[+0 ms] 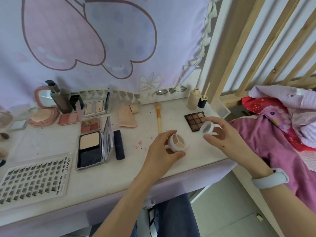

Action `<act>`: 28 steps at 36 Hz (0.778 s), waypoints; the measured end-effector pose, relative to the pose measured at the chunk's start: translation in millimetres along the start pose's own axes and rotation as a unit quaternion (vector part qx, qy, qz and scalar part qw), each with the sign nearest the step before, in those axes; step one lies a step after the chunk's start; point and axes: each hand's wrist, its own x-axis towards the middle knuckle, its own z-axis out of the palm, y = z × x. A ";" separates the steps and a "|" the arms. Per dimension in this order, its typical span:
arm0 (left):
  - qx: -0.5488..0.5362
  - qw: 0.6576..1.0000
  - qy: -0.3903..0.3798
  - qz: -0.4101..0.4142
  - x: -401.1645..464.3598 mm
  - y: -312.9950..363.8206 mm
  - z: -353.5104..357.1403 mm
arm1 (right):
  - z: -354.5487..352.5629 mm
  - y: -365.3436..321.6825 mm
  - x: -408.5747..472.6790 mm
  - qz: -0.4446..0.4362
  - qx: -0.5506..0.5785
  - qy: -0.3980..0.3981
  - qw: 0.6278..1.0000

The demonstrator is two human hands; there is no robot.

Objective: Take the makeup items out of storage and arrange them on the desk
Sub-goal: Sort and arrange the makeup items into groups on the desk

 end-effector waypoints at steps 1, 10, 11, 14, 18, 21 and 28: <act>0.002 1.000 0.002 -0.004 2.5 1.1 5.0 | -1.3 7.5 -3.2 0.005 -0.005 0.034 0.999; 0.177 0.983 -0.023 0.040 34.6 15.3 55.7 | -24.8 60.4 -23.8 0.030 -0.220 0.127 0.967; 0.211 0.976 -0.019 0.050 36.8 15.8 60.8 | -26.4 62.4 -23.1 0.029 -0.235 0.120 0.964; 0.299 0.952 0.003 0.066 42.6 15.2 71.8 | -29.0 64.4 -20.4 0.028 -0.260 0.100 0.960; 0.338 0.939 0.012 0.063 46.1 12.2 76.4 | -31.2 66.5 -18.5 0.020 -0.272 0.095 0.957; 0.353 0.933 0.014 0.066 46.3 11.7 76.9 | -31.6 69.1 -18.7 0.012 -0.287 0.094 0.953; 0.327 0.940 0.033 0.089 27.3 14.7 66.3 | -18.4 55.0 -30.3 -0.074 -0.235 0.184 0.952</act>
